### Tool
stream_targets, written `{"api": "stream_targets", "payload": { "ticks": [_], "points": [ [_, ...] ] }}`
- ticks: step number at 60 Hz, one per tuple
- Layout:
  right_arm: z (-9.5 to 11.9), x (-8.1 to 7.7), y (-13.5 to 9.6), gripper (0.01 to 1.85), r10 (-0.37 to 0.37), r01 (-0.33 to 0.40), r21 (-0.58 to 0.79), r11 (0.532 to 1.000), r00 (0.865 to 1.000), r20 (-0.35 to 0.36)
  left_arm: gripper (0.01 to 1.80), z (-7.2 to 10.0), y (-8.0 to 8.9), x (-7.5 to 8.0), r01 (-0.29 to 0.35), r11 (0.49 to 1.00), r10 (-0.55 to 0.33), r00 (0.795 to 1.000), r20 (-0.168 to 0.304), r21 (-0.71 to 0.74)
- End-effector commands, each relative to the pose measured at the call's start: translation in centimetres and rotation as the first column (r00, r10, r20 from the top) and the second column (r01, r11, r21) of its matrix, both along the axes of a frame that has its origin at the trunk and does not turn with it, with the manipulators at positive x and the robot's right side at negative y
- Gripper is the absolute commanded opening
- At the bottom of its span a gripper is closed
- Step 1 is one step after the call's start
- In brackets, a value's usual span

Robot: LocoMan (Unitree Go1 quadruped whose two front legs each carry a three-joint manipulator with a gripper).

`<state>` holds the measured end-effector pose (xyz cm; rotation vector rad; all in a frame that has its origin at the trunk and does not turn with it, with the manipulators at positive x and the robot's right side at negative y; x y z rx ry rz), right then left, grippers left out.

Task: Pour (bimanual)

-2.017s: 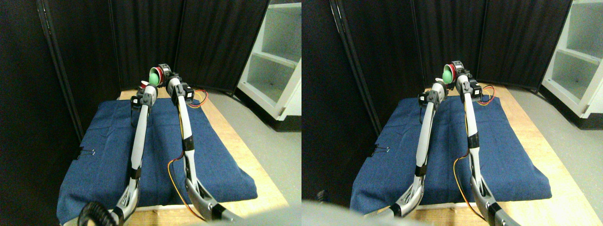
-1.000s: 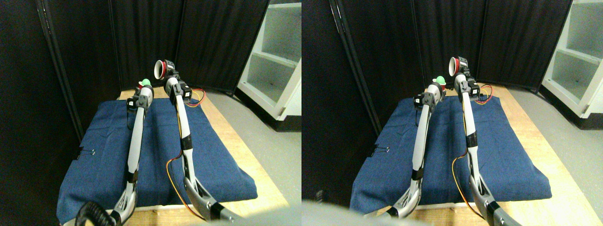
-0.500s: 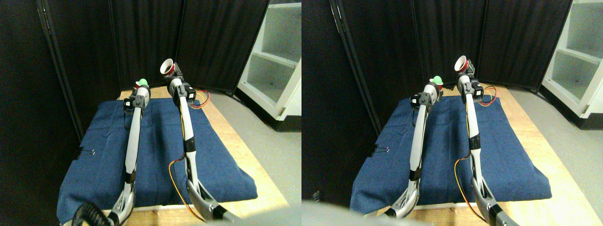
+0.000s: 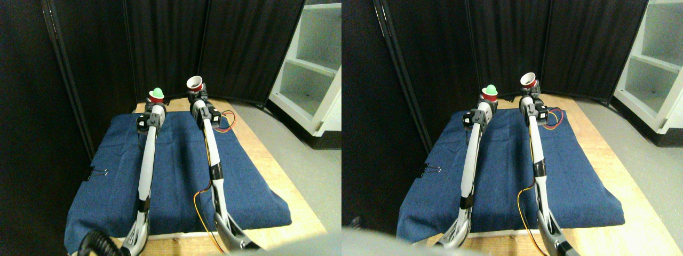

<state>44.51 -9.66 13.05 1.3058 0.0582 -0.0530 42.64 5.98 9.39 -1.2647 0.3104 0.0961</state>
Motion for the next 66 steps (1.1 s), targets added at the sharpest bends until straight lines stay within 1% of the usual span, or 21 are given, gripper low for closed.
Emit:
{"api": "stream_targets", "payload": {
  "ticks": [1,2,6,11,15,18,24,30,33,37,46,51,56,58,61,64,66],
  "points": [
    [-0.1,0.2,0.1,0.33,-0.010,0.010,-0.006,1.000,1.000,0.022,0.33,0.0,0.5,0.4,-0.027,1.000,0.027,0.999,0.040,0.006],
    [-0.4,0.3,0.0,0.33,-0.005,0.005,-0.001,1.000,1.000,0.024,0.33,-0.2,0.8,0.6,-0.029,1.000,0.029,0.999,0.043,0.004],
    [-0.7,0.4,-0.1,0.33,-0.002,0.002,-0.004,1.000,1.000,0.020,0.33,-0.4,1.2,0.7,-0.040,0.999,0.039,0.998,0.045,0.003],
    [-1.1,0.3,-0.1,0.33,-0.015,0.015,0.015,1.000,1.000,0.008,0.33,-0.8,1.6,0.9,-0.053,0.999,0.053,0.998,0.043,-0.006],
    [-1.6,0.5,-0.1,0.33,-0.012,0.012,0.010,1.000,1.000,0.010,0.33,-1.3,2.0,1.0,-0.074,0.997,0.075,0.996,0.046,-0.015],
    [-2.0,0.6,-0.1,0.33,-0.015,0.015,0.038,0.999,1.000,0.001,0.33,-1.7,2.3,1.2,-0.080,0.996,0.081,0.996,0.044,-0.028],
    [-2.6,0.5,-0.1,0.33,-0.035,0.035,0.037,0.999,0.999,-0.011,0.33,-2.3,2.6,1.3,-0.098,0.994,0.100,0.994,0.038,-0.043],
    [-3.3,0.4,0.0,0.33,-0.038,0.040,0.071,0.997,0.999,-0.024,0.33,-2.9,2.8,1.3,-0.110,0.993,0.112,0.993,0.038,-0.045],
    [-3.7,0.5,-0.1,0.33,-0.028,0.030,0.082,0.996,0.999,-0.021,0.33,-3.3,3.0,1.3,-0.120,0.992,0.121,0.992,0.035,-0.039],
    [-4.2,0.6,-0.2,0.33,-0.036,0.039,0.121,0.992,0.999,-0.027,0.33,-3.9,3.2,1.4,-0.132,0.991,0.133,0.991,0.035,-0.037],
    [-5.3,0.3,-0.4,0.33,-0.054,0.057,0.107,0.993,0.998,-0.031,0.33,-5.1,3.6,1.4,-0.140,0.989,0.142,0.989,0.033,-0.052],
    [-5.8,0.1,-0.5,0.33,-0.064,0.066,0.078,0.995,0.997,-0.031,0.33,-5.7,3.7,1.4,-0.158,0.986,0.160,0.986,0.036,-0.054],
    [-6.5,0.1,-0.7,0.33,-0.060,0.062,0.119,0.991,0.998,-0.028,0.33,-6.5,3.8,1.4,-0.170,0.983,0.172,0.984,0.034,-0.064],
    [-6.8,0.1,-0.8,0.33,-0.057,0.061,0.128,0.990,0.998,-0.034,0.33,-6.9,3.8,1.3,-0.186,0.980,0.188,0.982,0.031,-0.070],
    [-7.0,0.1,-0.8,0.33,-0.065,0.070,0.140,0.988,0.997,-0.038,0.33,-7.2,3.8,1.3,-0.183,0.980,0.186,0.982,0.029,-0.073],
    [-7.3,0.0,-1.0,0.33,-0.067,0.071,0.127,0.989,0.997,-0.037,0.33,-7.6,3.8,1.2,-0.199,0.977,0.201,0.979,0.029,-0.077],
    [-7.5,-0.1,-1.1,0.33,-0.079,0.082,0.083,0.993,0.996,-0.034,0.33,-7.8,3.9,1.2,-0.198,0.978,0.201,0.979,0.031,-0.070]
  ]
}}
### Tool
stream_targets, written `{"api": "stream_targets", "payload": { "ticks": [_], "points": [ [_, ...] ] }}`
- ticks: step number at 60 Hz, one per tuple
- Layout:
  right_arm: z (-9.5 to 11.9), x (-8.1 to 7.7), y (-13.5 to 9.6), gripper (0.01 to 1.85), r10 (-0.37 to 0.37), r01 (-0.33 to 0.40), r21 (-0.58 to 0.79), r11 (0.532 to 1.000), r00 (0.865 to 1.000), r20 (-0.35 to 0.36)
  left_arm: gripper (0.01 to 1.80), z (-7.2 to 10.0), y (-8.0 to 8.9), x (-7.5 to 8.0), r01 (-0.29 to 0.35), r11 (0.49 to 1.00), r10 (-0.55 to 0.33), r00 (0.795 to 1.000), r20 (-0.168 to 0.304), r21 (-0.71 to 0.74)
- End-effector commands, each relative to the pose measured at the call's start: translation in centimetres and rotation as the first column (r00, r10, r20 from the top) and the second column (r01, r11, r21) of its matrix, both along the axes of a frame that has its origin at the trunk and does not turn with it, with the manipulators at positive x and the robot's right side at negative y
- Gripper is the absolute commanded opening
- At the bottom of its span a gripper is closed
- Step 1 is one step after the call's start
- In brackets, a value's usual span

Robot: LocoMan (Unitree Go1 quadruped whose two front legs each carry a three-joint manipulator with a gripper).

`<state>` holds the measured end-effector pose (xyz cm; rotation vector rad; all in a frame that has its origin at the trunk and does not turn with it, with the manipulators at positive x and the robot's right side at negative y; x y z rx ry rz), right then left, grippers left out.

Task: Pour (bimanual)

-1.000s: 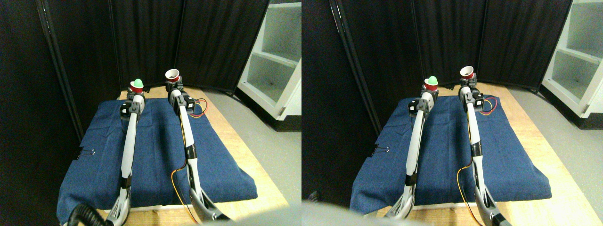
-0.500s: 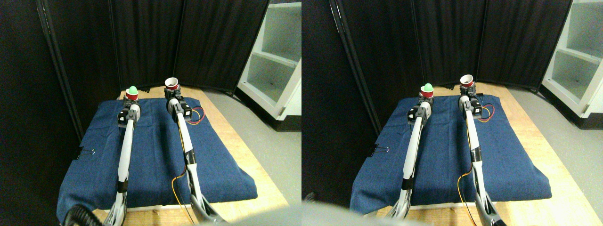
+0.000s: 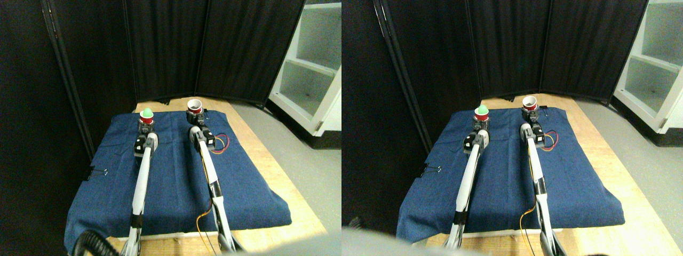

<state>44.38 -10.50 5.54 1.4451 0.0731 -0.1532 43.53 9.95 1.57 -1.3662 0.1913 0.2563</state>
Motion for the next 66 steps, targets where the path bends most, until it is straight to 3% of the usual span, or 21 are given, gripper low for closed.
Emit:
{"api": "stream_targets", "payload": {
  "ticks": [1,34,66],
  "points": [
    [0.0,0.0,-0.3,0.33,-0.012,0.013,-0.059,0.998,0.999,0.032,0.33,-0.1,-0.1,0.3,-0.009,1.000,0.008,0.999,0.038,0.011],
    [-2.2,-0.7,-1.9,0.33,-0.067,0.067,-0.035,0.997,0.998,0.002,0.33,-1.8,0.4,0.0,-0.048,0.999,0.048,0.999,0.025,0.021],
    [-4.6,-1.6,-2.5,0.33,-0.107,0.107,0.000,0.994,0.992,-0.063,0.33,-2.3,1.0,0.2,-0.087,0.996,0.087,0.995,0.040,0.005]
  ]
}}
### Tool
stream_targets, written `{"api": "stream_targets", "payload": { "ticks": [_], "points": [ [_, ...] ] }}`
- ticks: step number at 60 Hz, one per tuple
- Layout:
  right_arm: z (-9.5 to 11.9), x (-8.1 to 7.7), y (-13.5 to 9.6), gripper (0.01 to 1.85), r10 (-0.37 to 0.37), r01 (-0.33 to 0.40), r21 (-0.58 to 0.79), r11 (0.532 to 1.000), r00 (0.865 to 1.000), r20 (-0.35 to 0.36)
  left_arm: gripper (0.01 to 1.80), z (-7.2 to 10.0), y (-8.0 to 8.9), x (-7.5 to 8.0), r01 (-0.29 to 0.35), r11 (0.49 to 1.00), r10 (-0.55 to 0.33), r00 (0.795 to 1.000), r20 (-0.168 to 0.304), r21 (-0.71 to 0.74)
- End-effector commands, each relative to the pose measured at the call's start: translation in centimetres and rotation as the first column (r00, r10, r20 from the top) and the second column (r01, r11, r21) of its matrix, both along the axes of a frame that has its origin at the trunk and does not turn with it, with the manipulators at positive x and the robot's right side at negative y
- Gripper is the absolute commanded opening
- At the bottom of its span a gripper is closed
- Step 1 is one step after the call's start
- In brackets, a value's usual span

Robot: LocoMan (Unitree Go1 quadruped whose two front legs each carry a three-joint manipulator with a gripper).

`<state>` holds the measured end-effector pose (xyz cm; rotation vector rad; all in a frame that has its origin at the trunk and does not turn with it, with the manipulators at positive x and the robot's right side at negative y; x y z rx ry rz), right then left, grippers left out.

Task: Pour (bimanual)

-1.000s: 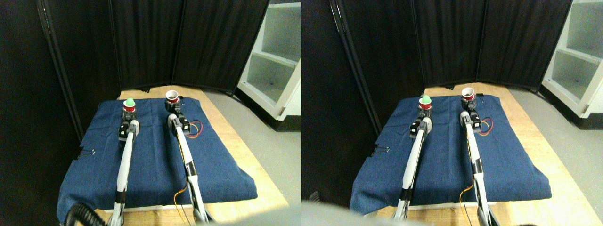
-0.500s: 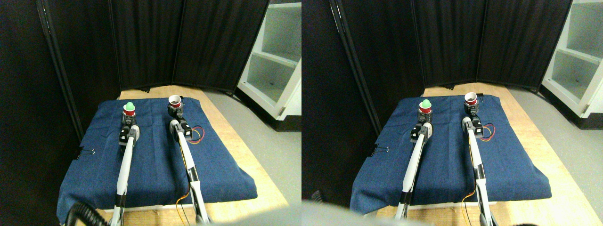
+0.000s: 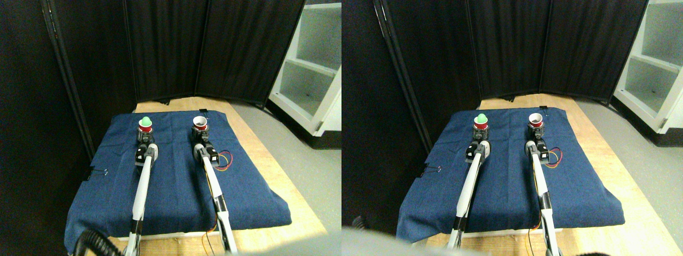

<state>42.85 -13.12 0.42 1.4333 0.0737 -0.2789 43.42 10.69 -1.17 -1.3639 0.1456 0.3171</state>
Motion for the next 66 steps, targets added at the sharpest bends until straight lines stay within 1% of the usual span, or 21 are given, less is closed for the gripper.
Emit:
{"api": "stream_targets", "payload": {
  "ticks": [1,8,21,27,31,37,39,43,47,49,51,54,55,56,57,58,59,60,61,64,66],
  "points": [
    [0.5,-0.1,0.2,0.33,-0.022,0.022,0.012,1.000,1.000,0.015,0.33,0.5,0.3,0.4,-0.017,1.000,0.018,0.999,0.044,-0.003],
    [0.2,-0.3,0.3,0.33,-0.035,0.036,0.036,0.999,0.999,-0.013,0.33,0.1,0.5,0.5,-0.030,1.000,0.030,0.999,0.045,-0.003],
    [-0.4,-0.3,0.3,0.33,-0.033,0.033,0.028,0.999,0.999,-0.007,0.33,-0.7,0.6,0.4,-0.052,0.999,0.051,0.998,0.042,0.013],
    [-0.4,-0.4,0.2,0.33,-0.020,0.020,0.007,1.000,1.000,0.004,0.33,-0.6,0.7,0.3,-0.055,0.998,0.054,0.998,0.041,0.008],
    [-0.3,-0.6,0.3,0.33,-0.028,0.028,-0.006,1.000,1.000,-0.011,0.33,-0.6,0.7,0.2,-0.053,0.999,0.053,0.998,0.046,0.009],
    [-0.3,-0.6,0.2,0.33,-0.001,0.001,0.027,1.000,1.000,-0.005,0.33,-0.5,0.7,0.0,-0.051,0.998,0.049,0.998,0.044,0.035],
    [-0.4,-0.5,0.0,0.34,0.011,-0.011,0.037,0.999,1.000,-0.006,0.35,-0.5,0.7,0.0,-0.060,0.998,0.058,0.997,0.043,0.037],
    [-0.3,-0.6,0.0,0.52,0.005,-0.004,0.042,0.999,1.000,-0.026,0.53,-0.5,0.7,-0.1,-0.079,0.995,0.077,0.996,0.036,0.059],
    [-0.3,-0.8,-0.1,0.67,0.005,-0.002,0.038,0.999,0.998,-0.055,0.63,-0.5,0.7,-0.2,-0.083,0.994,0.081,0.996,0.030,0.072],
    [-0.4,-0.8,-0.2,0.79,0.009,-0.004,0.062,0.998,0.997,-0.075,0.72,-0.4,0.7,-0.3,-0.087,0.993,0.085,0.996,0.025,0.077],
    [-0.4,-0.8,-0.2,0.81,0.011,-0.006,0.068,0.998,0.997,-0.080,0.74,-0.4,0.7,-0.4,-0.087,0.993,0.086,0.996,0.024,0.077],
    [-0.5,-0.9,-0.4,0.95,0.034,-0.023,0.097,0.995,0.994,-0.106,0.83,-0.4,0.7,-0.5,-0.093,0.992,0.091,0.996,0.019,0.080],
    [-0.5,-0.9,-0.4,0.95,0.034,-0.023,0.097,0.995,0.994,-0.106,0.83,-0.4,0.7,-0.5,-0.093,0.992,0.091,0.996,0.019,0.080],
    [-0.7,-1.0,-0.6,1.14,0.063,-0.046,0.122,0.991,0.987,-0.146,1.01,-0.5,0.7,-0.7,-0.089,0.993,0.088,0.996,0.009,0.083],
    [-0.7,-1.1,-0.7,1.23,0.071,-0.049,0.138,0.989,0.985,-0.158,1.09,-0.6,0.7,-0.7,-0.085,0.993,0.085,0.996,0.004,0.087],
    [-0.7,-1.2,-0.7,1.26,0.073,-0.049,0.147,0.988,0.984,-0.161,1.14,-0.6,0.7,-0.7,-0.082,0.993,0.082,0.997,0.000,0.088],
    [-0.7,-1.2,-0.7,1.26,0.073,-0.049,0.147,0.988,0.984,-0.161,1.14,-0.6,0.7,-0.7,-0.082,0.993,0.082,0.997,0.000,0.088],
    [-0.8,-1.3,-0.7,1.32,0.075,-0.047,0.172,0.984,0.985,-0.159,1.23,-0.6,0.7,-0.8,-0.075,0.993,0.075,0.997,-0.006,0.086],
    [-0.8,-1.4,-0.7,1.35,0.074,-0.045,0.179,0.983,0.985,-0.158,1.28,-0.6,0.7,-0.9,-0.070,0.994,0.071,0.997,-0.009,0.084],
    [-0.9,-1.6,-0.7,1.47,0.086,-0.056,0.173,0.983,0.981,-0.172,1.52,-0.8,0.8,-1.0,-0.045,0.997,0.047,0.998,-0.035,0.069],
    [-0.9,-1.6,-0.7,1.49,0.087,-0.057,0.171,0.984,0.981,-0.173,1.54,-0.8,0.8,-1.0,-0.043,0.997,0.046,0.998,-0.037,0.067]
  ]
}}
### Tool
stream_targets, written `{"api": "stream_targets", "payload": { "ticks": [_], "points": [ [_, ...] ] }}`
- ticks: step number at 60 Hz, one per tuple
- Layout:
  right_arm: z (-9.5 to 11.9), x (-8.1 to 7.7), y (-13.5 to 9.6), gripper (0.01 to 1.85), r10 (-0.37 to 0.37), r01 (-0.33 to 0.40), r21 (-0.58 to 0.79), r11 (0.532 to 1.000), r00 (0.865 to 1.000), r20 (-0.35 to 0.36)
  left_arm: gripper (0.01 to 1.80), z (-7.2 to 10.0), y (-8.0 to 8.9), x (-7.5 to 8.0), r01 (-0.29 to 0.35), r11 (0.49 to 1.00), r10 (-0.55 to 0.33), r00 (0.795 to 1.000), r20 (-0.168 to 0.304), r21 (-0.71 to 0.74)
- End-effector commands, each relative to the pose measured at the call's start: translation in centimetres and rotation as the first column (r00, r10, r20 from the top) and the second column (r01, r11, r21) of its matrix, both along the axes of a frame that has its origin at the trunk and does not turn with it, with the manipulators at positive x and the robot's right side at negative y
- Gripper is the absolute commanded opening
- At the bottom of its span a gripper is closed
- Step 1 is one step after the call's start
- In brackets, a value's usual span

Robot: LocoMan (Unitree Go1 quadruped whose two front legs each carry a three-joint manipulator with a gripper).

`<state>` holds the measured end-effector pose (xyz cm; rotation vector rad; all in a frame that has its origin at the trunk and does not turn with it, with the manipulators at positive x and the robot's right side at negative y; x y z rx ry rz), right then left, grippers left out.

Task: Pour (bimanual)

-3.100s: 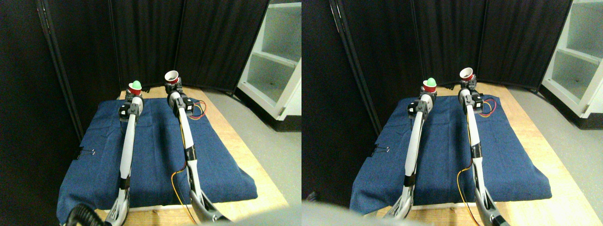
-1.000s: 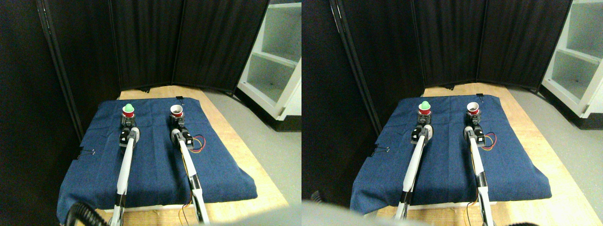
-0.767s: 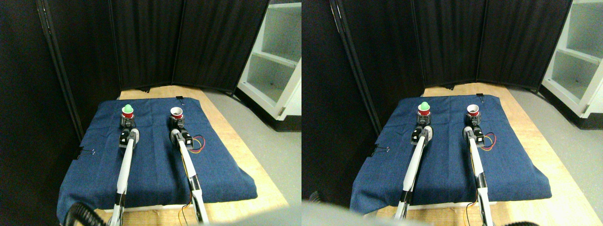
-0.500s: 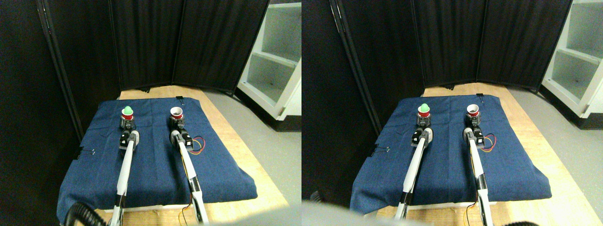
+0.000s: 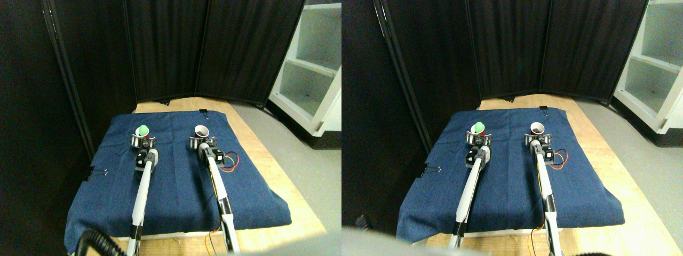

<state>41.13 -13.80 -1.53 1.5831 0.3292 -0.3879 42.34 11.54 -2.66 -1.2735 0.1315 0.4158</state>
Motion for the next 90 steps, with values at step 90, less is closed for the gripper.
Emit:
{"api": "stream_targets", "payload": {
  "ticks": [90],
  "points": [
    [5.1,-6.2,0.2,1.16,0.156,-0.126,-0.125,0.984,0.953,0.260,1.21,4.2,1.8,-6.9,0.191,0.981,-0.179,0.951,0.254,-0.024]
  ]
}}
